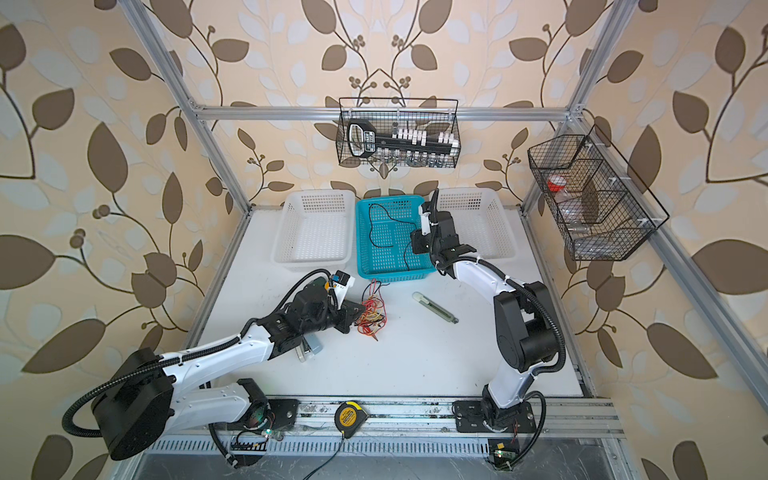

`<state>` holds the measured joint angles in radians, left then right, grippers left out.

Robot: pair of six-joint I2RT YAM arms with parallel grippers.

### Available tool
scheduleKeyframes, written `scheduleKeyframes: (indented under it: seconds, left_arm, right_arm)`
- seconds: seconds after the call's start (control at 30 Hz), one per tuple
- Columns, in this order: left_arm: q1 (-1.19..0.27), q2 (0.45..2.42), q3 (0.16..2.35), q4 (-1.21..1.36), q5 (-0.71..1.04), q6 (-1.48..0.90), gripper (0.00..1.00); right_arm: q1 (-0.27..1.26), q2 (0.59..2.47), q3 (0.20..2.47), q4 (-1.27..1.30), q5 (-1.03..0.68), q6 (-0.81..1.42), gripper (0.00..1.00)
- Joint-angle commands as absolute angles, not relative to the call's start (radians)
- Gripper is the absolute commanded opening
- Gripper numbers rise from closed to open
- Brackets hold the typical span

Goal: Untangle the cables
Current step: 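Open the right gripper to drop the black wire into the teal basket, then move the right gripper back to the bundle and grasp another black wire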

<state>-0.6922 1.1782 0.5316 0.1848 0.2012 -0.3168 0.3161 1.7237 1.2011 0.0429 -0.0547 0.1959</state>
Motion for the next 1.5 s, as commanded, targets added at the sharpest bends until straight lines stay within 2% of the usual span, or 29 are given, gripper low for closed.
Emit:
scheduleKeyframes:
  seconds: [0.0,0.43,0.67,0.9,1.1,1.47]
  left_arm:
    - [-0.681,1.169,0.575,0.235,0.218,-0.291,0.0]
    - [-0.686,1.115,0.574,0.214,0.339,-0.114,0.0]
    - [-0.689,1.057,0.572,0.219,0.376,-0.023,0.0]
    - [-0.705,1.028,0.565,0.213,0.437,0.134,0.0]
    - [-0.726,1.007,0.586,0.128,0.383,0.229,0.0]
    - [-0.729,0.996,0.594,0.086,0.36,0.28,0.0]
  right_arm:
    - [0.32,1.692,1.175,0.024,-0.109,0.185,0.37]
    - [0.343,1.441,0.946,0.012,-0.274,0.29,0.37]
    - [0.389,1.268,0.796,-0.02,-0.294,0.323,0.36]
    - [0.418,1.129,0.756,-0.084,-0.294,0.339,0.35]
    - [0.419,1.141,0.829,-0.152,-0.316,0.348,0.35]
    - [0.463,1.305,0.921,-0.229,-0.339,0.334,0.36]
